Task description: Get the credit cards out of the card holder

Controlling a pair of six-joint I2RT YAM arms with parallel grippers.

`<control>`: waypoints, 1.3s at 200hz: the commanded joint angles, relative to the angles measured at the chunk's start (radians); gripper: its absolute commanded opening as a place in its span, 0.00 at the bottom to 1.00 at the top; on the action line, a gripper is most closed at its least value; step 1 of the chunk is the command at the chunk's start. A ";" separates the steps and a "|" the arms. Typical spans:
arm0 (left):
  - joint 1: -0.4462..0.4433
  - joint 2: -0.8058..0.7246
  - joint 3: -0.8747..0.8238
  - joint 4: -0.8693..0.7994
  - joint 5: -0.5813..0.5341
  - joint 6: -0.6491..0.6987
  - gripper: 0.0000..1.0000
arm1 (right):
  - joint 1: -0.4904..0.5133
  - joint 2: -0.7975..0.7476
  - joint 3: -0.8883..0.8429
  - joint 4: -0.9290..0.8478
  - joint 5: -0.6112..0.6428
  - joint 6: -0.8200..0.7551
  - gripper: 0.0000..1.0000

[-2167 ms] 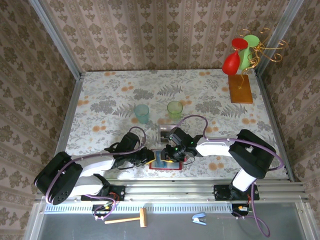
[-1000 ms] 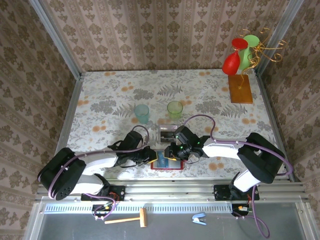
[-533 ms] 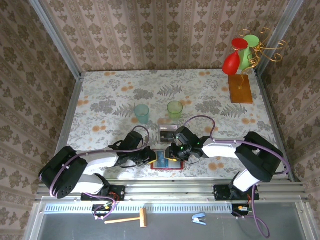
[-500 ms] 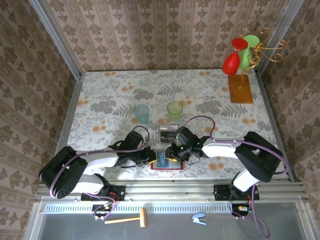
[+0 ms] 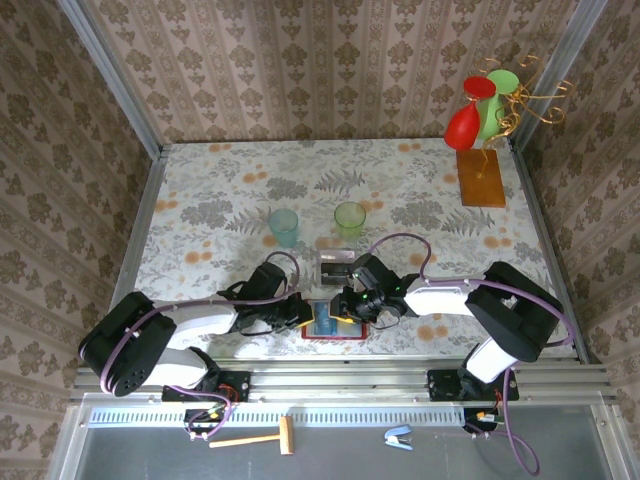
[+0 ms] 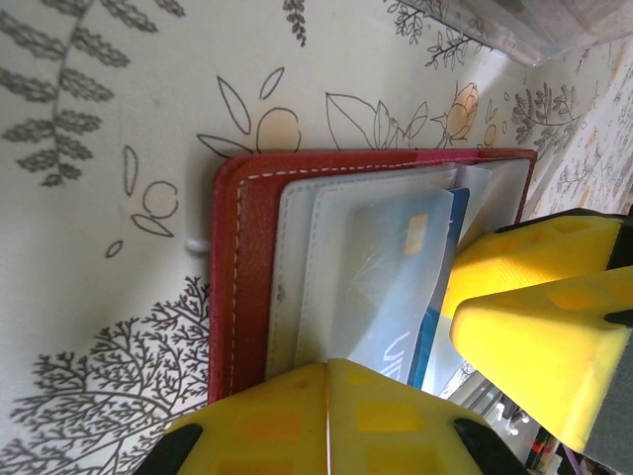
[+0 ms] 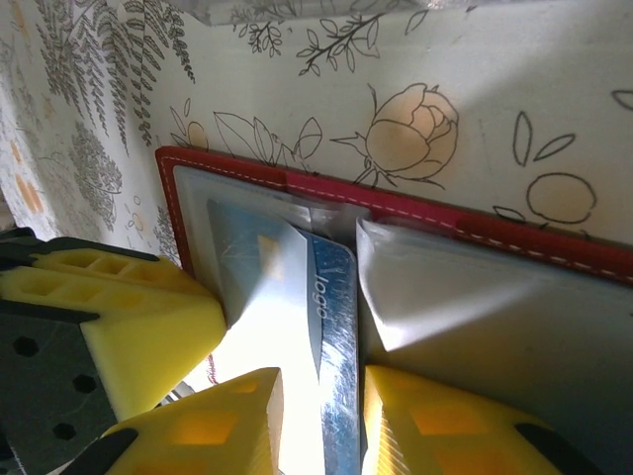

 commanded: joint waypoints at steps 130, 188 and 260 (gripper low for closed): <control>-0.006 0.005 -0.025 -0.024 -0.011 0.013 0.08 | -0.017 0.016 -0.040 0.091 -0.052 0.037 0.14; -0.006 -0.012 -0.031 -0.035 -0.019 0.012 0.09 | -0.023 -0.015 -0.050 0.057 -0.029 0.021 0.09; -0.006 -0.032 -0.042 -0.040 -0.026 0.004 0.09 | -0.050 -0.092 -0.078 -0.047 -0.005 -0.033 0.08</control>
